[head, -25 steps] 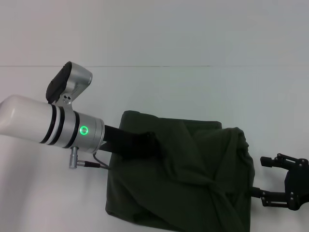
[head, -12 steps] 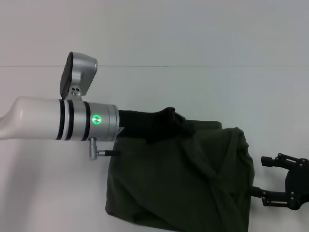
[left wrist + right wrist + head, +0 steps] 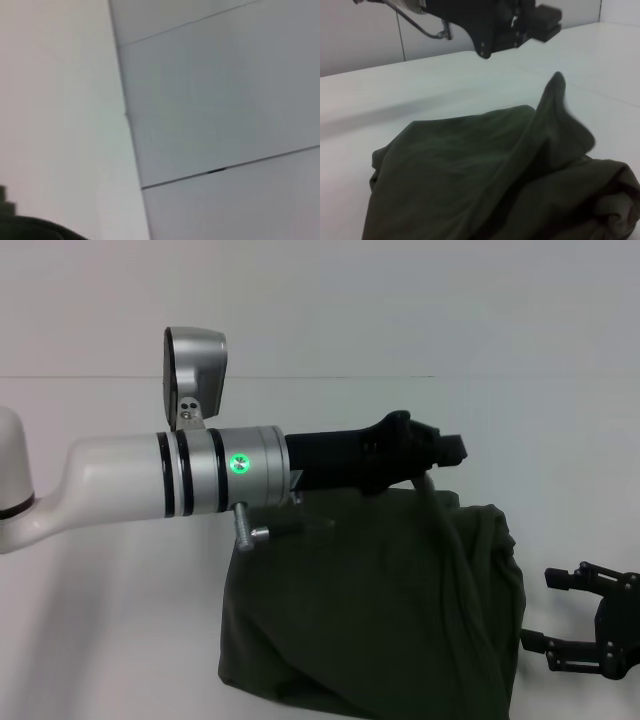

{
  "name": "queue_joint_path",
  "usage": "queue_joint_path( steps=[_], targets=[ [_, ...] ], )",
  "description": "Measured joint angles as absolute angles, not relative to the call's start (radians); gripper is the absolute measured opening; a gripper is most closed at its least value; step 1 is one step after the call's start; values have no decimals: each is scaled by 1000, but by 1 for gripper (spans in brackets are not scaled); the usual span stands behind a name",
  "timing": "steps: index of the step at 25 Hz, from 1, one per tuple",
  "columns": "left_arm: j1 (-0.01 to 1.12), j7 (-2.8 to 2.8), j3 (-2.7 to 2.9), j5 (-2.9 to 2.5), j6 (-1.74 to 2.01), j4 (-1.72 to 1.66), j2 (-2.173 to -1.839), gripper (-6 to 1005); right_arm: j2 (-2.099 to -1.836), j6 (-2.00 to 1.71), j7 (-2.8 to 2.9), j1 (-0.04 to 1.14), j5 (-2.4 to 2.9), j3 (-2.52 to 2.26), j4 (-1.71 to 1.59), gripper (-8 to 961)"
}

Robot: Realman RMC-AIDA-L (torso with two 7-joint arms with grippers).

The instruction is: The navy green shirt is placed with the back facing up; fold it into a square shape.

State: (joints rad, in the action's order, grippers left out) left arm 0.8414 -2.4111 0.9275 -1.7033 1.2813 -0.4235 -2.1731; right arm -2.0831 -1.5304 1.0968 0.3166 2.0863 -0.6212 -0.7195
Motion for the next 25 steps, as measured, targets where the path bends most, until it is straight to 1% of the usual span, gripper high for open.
queue_joint_path(
  steps=[8, 12, 14, 20, 23, 25],
  targets=[
    [885, -2332, 931, -1627, 1256, -324, -2175, 57, -2083, -1534, 1096, 304, 2086, -609, -723, 911],
    [884, -2319, 932, -1619, 1252, -313, -2176, 58, -2084, -1536, 1090, 293, 2086, -581, -723, 912],
    [863, -2319, 932, -1619, 1269, -331, -2170, 59, -2084, -1537, 1090, 290, 2086, -574, -722, 912],
    [725, -2378, 948, -1644, 1313, -460, -2157, 62, -2083, -1537, 1089, 284, 2086, -571, -721, 911],
    [704, -2375, 962, -1661, 1319, -474, -2152, 226, -2083, -1534, 1089, 283, 2086, -571, -722, 911],
    [703, -2369, 970, -1674, 1322, -478, -2150, 264, -2083, -1534, 1089, 284, 2086, -571, -722, 911]
  ],
)
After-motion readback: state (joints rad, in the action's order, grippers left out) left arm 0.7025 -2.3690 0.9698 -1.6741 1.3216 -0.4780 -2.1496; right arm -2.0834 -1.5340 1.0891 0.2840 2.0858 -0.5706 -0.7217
